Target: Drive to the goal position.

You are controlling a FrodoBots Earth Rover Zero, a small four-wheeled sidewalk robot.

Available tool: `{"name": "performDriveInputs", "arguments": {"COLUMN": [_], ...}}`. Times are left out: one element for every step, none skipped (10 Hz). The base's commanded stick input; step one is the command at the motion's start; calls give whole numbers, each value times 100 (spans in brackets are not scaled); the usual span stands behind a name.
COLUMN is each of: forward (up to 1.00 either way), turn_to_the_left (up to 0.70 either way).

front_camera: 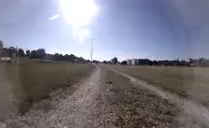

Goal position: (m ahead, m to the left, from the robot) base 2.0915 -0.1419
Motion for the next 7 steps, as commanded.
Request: {"name": "performDriveInputs", "arguments": {"forward": [50,50,50,50,50,50,50], "turn_to_the_left": [0,0,0,0,0,0,0]}}
